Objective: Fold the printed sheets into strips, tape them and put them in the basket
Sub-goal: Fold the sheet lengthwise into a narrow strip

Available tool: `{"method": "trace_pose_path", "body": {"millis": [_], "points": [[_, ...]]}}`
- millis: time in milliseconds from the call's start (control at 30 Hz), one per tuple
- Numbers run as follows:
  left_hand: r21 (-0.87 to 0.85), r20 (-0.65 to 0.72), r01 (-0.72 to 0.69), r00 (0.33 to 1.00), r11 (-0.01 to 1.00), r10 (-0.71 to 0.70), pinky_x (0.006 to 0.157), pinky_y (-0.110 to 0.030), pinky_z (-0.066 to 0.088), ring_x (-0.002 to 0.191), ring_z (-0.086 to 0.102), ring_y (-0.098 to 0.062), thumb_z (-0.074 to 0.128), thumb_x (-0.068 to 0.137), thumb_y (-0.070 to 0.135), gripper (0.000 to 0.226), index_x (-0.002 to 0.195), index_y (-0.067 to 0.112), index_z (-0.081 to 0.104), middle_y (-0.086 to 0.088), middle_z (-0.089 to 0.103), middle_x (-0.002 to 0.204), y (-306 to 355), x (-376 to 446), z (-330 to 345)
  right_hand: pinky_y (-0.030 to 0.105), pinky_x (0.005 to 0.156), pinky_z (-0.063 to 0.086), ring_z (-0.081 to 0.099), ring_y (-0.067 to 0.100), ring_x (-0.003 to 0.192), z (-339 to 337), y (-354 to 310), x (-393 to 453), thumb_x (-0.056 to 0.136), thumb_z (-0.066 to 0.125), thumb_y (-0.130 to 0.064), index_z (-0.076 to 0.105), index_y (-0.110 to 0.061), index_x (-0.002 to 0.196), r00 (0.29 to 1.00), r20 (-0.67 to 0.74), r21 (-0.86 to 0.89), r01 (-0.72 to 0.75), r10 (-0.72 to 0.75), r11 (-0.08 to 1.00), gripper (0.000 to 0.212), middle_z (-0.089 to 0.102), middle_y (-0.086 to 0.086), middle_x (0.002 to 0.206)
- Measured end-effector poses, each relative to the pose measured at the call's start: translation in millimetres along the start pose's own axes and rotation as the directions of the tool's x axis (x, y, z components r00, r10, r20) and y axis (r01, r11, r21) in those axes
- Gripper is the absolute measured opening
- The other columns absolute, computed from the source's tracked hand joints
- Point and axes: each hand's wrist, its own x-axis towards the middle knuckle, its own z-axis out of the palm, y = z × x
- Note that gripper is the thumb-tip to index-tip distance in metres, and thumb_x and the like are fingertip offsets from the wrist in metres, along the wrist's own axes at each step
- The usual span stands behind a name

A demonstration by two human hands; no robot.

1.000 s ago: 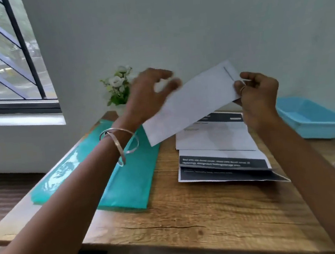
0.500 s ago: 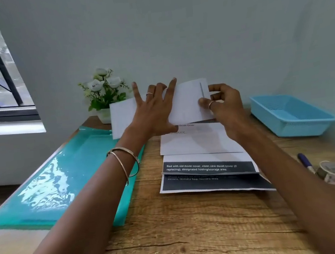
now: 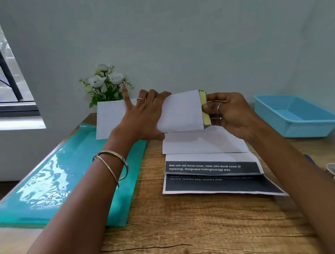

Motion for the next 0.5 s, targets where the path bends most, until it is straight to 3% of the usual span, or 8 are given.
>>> {"method": "trace_pose_path", "body": {"millis": [133,233,400,500], "points": [[-0.082,0.063,-0.023,0.998,0.996,0.028,0.099,-0.078,-0.005,0.132,0.022,-0.033,0.071,0.058,0.06,0.114,0.147,0.024,0.009,-0.008,0.031,0.133,0.8,-2.7,-6.3,0.048,0.067,0.06,0.066,0.029,0.068,-6.9,3.7,-1.8,0.083,0.06,0.01,0.068,-0.003,0.092,0.995,0.08,0.001,-0.063,0.063,0.998,0.018,0.07,0.011,0.079],[-0.101,0.073,-0.045,0.996,0.994,0.052,0.098,-0.078,-0.006,0.131,0.022,-0.033,0.07,0.056,0.061,0.117,0.147,0.025,0.006,-0.008,0.031,0.131,5.3,-3.6,-6.2,0.041,0.06,0.059,0.067,0.024,0.064,-4.6,4.4,-3.9,0.083,0.062,0.007,0.068,-0.004,0.1,0.992,0.11,-0.041,-0.054,0.059,0.998,0.021,0.071,0.009,0.081],[-0.077,0.058,-0.067,0.996,0.995,0.071,0.099,-0.077,-0.01,0.132,0.024,-0.032,0.059,0.051,0.084,0.129,0.148,0.028,-0.005,-0.009,0.032,0.134,14.8,-5.1,-1.1,0.035,0.052,0.055,0.065,0.021,0.059,3.3,13.5,-3.3,0.084,0.056,0.013,0.07,-0.01,0.095,0.995,0.084,-0.107,-0.036,0.045,0.994,0.029,0.071,0.004,0.076],[-0.034,0.024,-0.064,0.998,0.997,0.065,0.1,-0.077,-0.008,0.13,0.029,-0.032,0.048,0.049,0.093,0.128,0.148,0.024,0.006,-0.009,0.037,0.131,19.1,-5.6,1.9,0.034,0.052,0.057,0.065,0.024,0.063,4.6,14.4,-1.3,0.084,0.058,0.013,0.071,-0.008,0.096,0.999,0.019,-0.153,-0.045,0.049,0.987,0.027,0.071,0.008,0.081]]}}
